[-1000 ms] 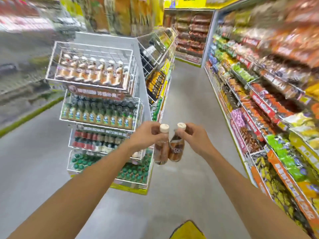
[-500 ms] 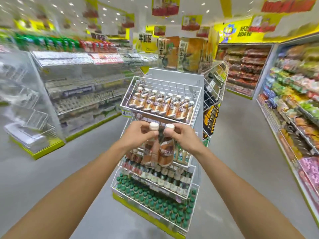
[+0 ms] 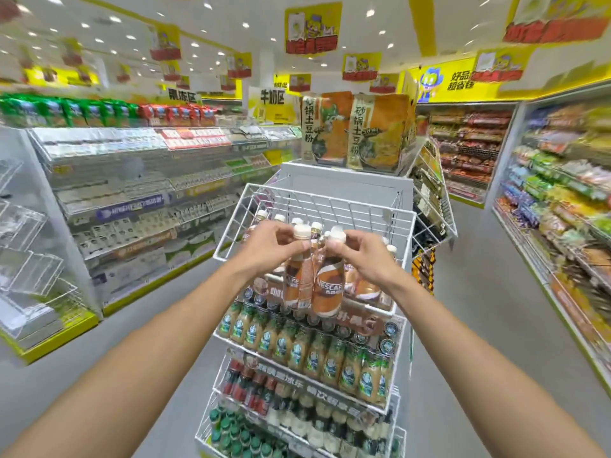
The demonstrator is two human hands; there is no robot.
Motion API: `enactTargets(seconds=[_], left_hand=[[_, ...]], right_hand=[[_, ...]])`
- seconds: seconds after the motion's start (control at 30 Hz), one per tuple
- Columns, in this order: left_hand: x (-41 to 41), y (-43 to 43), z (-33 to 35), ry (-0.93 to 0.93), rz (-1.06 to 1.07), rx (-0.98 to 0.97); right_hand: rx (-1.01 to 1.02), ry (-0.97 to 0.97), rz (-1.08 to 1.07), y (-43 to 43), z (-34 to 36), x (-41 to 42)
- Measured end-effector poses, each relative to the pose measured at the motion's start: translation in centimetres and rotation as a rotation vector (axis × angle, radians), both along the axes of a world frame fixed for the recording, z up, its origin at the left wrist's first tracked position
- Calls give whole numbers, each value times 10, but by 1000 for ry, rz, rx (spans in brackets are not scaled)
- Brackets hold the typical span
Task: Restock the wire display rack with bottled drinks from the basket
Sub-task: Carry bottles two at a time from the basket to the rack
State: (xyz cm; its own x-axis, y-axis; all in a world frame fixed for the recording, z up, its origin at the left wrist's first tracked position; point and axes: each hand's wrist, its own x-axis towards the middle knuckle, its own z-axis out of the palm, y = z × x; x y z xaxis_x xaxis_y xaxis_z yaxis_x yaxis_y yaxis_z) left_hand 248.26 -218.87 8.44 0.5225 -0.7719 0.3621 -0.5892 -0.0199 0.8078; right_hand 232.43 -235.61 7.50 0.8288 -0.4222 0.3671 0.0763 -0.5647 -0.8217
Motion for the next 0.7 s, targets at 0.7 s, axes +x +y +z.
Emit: enactTargets(seconds=[0.7], left_hand=[[69, -183, 52, -16, -278, -111]], right_hand=[[-121, -106, -503, -105, 50, 24]])
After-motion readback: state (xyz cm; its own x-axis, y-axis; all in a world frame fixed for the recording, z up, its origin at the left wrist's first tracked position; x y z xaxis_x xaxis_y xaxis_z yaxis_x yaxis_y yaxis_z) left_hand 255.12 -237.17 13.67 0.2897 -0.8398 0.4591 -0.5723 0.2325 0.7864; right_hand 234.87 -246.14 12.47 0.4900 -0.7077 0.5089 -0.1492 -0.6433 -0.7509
